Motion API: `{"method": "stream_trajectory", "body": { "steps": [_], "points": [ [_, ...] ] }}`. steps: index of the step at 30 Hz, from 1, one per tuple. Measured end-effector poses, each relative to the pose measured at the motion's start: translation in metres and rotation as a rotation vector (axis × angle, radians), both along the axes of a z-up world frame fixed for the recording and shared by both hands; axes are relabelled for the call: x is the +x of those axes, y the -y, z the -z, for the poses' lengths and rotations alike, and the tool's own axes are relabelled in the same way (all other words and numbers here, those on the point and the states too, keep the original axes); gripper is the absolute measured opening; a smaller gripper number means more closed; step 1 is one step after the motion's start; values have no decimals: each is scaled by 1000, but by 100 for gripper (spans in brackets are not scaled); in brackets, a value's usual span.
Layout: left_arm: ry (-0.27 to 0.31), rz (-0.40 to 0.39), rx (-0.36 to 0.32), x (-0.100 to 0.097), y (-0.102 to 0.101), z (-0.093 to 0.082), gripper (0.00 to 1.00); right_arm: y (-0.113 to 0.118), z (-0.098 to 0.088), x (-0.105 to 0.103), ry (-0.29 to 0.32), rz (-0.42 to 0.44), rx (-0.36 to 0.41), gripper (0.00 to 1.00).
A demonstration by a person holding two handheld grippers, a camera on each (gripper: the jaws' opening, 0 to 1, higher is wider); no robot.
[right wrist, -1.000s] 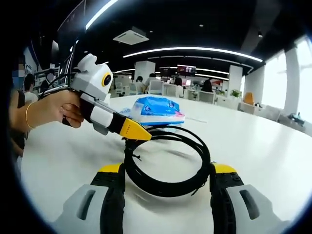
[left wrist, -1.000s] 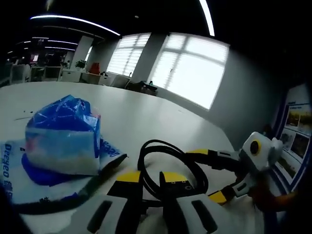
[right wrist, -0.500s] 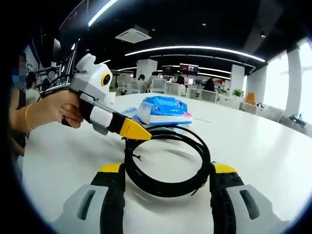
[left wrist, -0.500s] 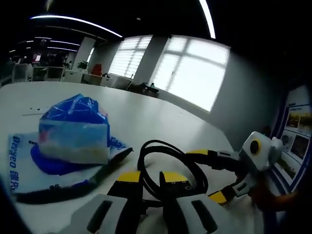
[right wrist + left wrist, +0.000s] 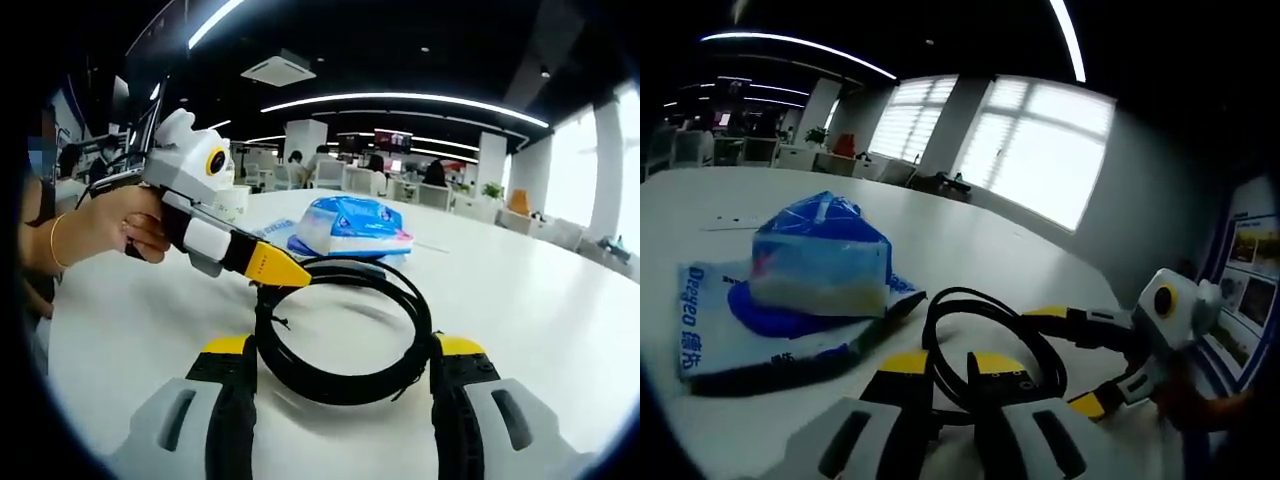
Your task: Arrange the tabletop items into an orderly group along one side of the table until the central work area is clear of visible clutter.
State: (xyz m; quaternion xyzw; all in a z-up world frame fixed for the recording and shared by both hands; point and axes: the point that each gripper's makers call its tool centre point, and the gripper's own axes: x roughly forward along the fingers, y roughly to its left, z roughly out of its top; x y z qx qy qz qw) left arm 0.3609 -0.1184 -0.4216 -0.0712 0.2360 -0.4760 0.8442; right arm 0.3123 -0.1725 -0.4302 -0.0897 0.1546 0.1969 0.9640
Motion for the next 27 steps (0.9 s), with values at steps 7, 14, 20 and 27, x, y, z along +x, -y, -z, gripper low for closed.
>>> {"method": "stream_trajectory", "body": {
  "steps": [7, 14, 20, 27],
  "points": [
    [-8, -9, -2, -2, -11, 2, 12, -10, 3, -2, -6, -10, 3, 67],
    [-4, -15, 1, -4, -18, 1, 12, -18, 2, -3, -9, -19, 4, 67],
    [-5, -16, 5, -6, -22, 1, 12, -22, 1, -5, -8, -20, 3, 67],
    [2, -13, 8, -7, -27, -4, 12, -27, -3, -6, -4, -21, 0, 67]
  ]
}}
